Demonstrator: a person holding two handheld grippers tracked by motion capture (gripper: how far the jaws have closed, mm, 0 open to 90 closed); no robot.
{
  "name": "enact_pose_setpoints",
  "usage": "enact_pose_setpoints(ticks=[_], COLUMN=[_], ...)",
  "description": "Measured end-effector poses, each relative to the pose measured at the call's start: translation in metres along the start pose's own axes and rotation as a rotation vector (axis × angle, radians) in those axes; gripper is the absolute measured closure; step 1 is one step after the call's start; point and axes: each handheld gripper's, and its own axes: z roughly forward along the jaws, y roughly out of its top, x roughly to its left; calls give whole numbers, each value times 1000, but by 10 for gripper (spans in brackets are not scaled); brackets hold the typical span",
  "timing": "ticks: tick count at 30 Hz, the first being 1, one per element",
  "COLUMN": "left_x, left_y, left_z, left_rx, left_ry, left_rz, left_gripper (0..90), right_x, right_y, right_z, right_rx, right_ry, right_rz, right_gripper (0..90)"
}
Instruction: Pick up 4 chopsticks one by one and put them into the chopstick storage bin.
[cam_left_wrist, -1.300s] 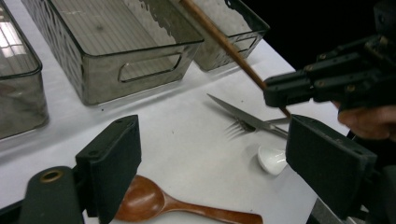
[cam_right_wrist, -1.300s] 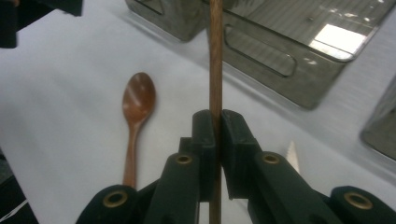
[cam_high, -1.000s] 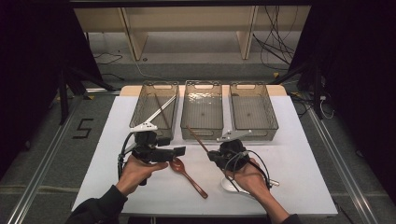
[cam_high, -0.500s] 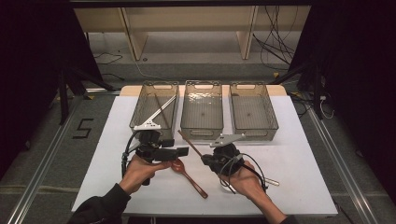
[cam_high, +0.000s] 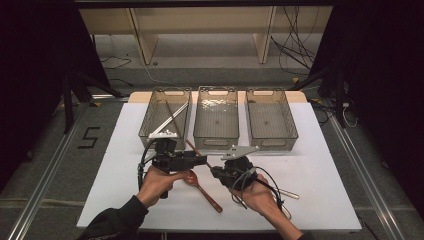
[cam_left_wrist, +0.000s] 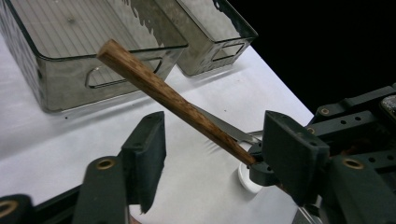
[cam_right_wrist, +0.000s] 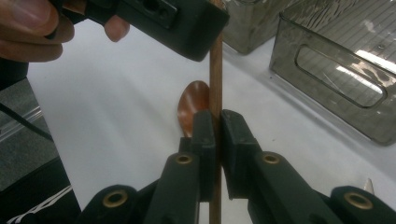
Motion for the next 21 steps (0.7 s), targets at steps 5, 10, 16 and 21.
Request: enact_pose_setpoints(ticks=[5, 10, 16, 21], left_x=[-1, -1, 1, 1], left_y=[-1, -1, -1, -2], left_z=[3, 5, 4, 5], left_rx=[5, 8, 2, 0], left_ry=[-15, -23, -34, -43], left_rz=[-4, -7, -23, -30], left_gripper=[468, 515, 572, 606], right_x=[2, 2, 2, 3], right_y=[0, 0, 0, 0], right_z=[0, 0, 0, 1], right_rx=[-10, -19, -27, -33], right_ry=[4, 4, 5, 7], right_rz=[0, 6, 7, 10], right_gripper=[850, 850, 849, 849])
